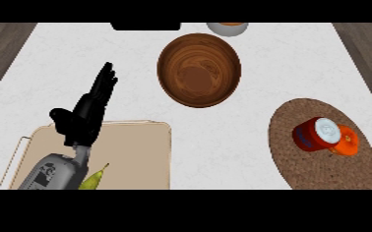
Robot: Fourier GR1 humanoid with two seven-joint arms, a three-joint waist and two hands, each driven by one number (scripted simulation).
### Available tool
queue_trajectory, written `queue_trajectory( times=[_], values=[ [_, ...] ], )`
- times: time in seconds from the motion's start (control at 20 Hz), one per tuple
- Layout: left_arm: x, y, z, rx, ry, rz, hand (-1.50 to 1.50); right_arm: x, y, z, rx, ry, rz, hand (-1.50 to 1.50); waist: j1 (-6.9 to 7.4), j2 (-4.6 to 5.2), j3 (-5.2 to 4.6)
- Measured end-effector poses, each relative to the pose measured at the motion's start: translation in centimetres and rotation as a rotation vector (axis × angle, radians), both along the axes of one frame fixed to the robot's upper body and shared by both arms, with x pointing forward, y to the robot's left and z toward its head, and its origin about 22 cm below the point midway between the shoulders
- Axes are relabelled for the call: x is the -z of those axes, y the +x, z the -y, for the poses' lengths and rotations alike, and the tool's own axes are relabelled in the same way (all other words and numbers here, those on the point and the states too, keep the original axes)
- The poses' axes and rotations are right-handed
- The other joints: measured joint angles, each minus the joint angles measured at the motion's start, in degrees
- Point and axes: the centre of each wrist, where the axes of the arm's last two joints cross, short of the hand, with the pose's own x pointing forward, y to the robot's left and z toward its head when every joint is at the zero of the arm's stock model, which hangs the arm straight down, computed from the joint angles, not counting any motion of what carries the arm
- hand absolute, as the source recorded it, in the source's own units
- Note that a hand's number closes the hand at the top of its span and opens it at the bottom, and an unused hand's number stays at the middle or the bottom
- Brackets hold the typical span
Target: Pick the squash from the placemat and place it in the bowl
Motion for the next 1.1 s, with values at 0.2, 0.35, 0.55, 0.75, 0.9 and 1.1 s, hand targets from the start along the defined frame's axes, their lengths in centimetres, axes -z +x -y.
queue_trajectory(
  times=[0.2,0.35,0.55,0.75,0.9,1.1],
  values=[
    [0.5,-0.2,0.0,-0.001,0.001,-0.003,0.0,1.9,0.3,0.3,-0.013,-0.027,-0.077,-1.5,-0.06,-0.02,0.03],
    [0.4,-0.6,0.3,-0.007,0.006,-0.004,0.0,2.7,0.3,0.5,-0.033,-0.015,-0.096,-1.5,-0.12,-0.06,0.03],
    [0.0,-0.4,0.7,-0.006,0.002,-0.008,0.0,3.5,0.0,0.6,-0.049,0.009,-0.102,-1.5,-0.23,-0.08,0.04],
    [0.4,-1.2,0.3,-0.008,0.004,-0.004,0.0,4.4,-0.5,1.4,-0.065,0.061,-0.085,-1.5,-0.22,-0.1,0.03],
    [0.6,-1.7,0.5,-0.012,0.006,-0.001,0.0,4.3,-0.8,1.7,-0.075,0.107,-0.066,-1.5,-0.25,-0.12,0.02],
    [0.5,-0.8,0.1,-0.015,0.006,-0.001,0.0,5.0,-1.0,1.2,-0.076,0.153,-0.055,-1.5,-0.35,-0.1,0.02]
  ],
)
